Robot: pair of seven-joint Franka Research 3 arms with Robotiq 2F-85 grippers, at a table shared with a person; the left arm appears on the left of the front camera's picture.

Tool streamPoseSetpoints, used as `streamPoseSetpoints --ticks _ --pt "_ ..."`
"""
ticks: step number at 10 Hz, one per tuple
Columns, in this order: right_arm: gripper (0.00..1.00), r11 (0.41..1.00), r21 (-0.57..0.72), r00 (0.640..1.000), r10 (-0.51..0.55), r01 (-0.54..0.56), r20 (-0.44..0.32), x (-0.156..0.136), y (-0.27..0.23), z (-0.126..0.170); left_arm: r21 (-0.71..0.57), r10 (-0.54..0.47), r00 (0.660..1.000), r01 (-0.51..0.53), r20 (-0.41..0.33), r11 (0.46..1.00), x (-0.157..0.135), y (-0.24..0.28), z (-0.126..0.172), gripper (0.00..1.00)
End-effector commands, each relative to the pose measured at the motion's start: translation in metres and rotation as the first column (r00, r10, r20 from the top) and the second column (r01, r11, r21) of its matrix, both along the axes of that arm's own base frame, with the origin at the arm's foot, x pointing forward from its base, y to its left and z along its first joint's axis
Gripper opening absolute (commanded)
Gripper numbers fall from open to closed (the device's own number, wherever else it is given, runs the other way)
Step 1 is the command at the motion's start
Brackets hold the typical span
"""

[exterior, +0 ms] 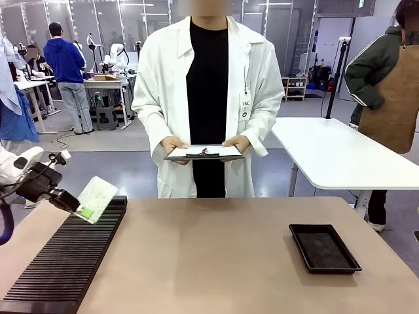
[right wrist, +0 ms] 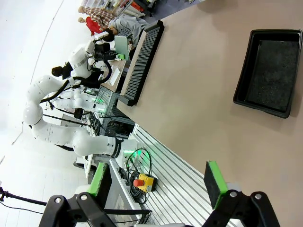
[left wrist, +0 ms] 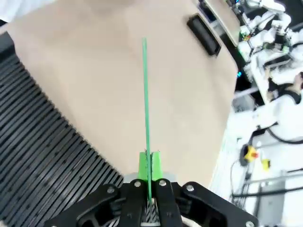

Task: Inspect the PCB.
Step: Pick up the Blank PCB and present it to the human.

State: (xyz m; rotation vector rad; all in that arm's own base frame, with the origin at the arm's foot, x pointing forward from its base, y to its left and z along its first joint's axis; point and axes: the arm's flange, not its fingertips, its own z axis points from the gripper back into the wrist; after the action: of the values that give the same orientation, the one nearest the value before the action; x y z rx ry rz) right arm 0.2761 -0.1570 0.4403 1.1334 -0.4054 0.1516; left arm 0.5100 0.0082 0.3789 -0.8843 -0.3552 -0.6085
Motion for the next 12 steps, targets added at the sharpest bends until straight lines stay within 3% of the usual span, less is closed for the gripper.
streamPoseSetpoints --ticks 1,2,6,7,9,12 --pt "1.00 1.000 0.008 1.000 0.004 -0.005 0.012 0.000 -0.001 0.001 0.001 0.065 0.996 -0.065 0.063 0.998 -0.007 -0.007 0.016 0.00" --pt "1.00 1.000 0.008 1.000 0.004 -0.005 0.012 0.000 -0.001 0.001 0.000 0.000 1.000 0.000 0.000 1.000 0.000 0.000 0.000 0.00" --pt "1.00 1.000 0.008 1.000 0.004 -0.005 0.012 0.000 -0.001 0.001 -0.008 0.018 1.000 -0.018 0.004 1.000 0.001 -0.003 0.001 0.03" --pt "1.00 1.000 0.008 1.000 0.004 -0.005 0.012 0.000 -0.001 0.001 -0.173 0.064 0.990 -0.086 -0.129 0.981 0.012 -0.002 -0.001 0.03" --pt "1.00 1.000 0.008 1.000 0.004 -0.005 0.012 0.000 -0.001 0.001 -0.402 0.097 0.925 -0.251 -0.367 0.881 0.042 -0.022 -0.007 0.03" --pt "1.00 1.000 0.008 1.000 0.004 -0.005 0.012 0.000 -0.001 0.001 -0.472 0.040 0.745 -0.463 -0.666 0.751 0.072 -0.058 -0.037 0.03"
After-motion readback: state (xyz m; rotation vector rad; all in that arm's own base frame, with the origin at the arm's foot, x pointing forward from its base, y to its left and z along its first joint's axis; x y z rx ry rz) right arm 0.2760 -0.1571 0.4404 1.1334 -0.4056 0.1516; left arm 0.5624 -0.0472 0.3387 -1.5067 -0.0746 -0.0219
